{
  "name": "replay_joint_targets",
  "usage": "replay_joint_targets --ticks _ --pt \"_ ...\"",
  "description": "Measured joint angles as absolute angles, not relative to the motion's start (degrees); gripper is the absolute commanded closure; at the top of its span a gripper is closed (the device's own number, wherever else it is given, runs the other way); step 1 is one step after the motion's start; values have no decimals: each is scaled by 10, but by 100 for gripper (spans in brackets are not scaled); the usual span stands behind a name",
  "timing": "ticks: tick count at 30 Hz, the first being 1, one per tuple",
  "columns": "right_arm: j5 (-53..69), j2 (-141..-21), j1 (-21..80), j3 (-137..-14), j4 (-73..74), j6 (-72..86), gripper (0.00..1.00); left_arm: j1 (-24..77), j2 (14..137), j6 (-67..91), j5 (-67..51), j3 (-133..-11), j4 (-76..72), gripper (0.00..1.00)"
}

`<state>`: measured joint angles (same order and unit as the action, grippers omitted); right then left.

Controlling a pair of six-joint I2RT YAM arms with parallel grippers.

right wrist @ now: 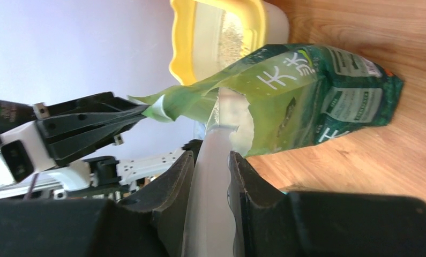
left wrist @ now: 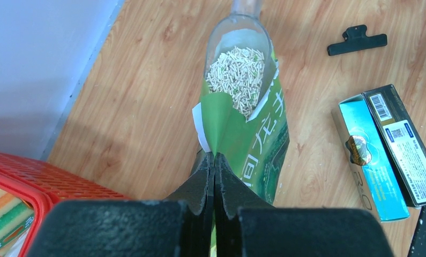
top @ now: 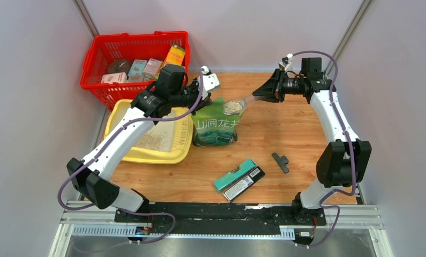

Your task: Fill the litter box with clean litter

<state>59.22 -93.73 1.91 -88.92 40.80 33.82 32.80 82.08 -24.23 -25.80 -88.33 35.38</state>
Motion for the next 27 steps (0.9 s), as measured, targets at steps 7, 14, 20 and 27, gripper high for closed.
replay_joint_targets --ticks 7,14,20,27 --pt "687 -966 -17 -853 310 420 100 328 821 -245 -255 -883 354 100" --pt "722 -973 -28 -851 279 435 100 328 821 -251 -249 -883 354 100" --pt "748 -973 -47 -840 272 427 100 328 821 -258 -249 -883 354 100" --pt "769 -973 -59 -823 270 418 100 328 821 -261 -249 -886 358 100"
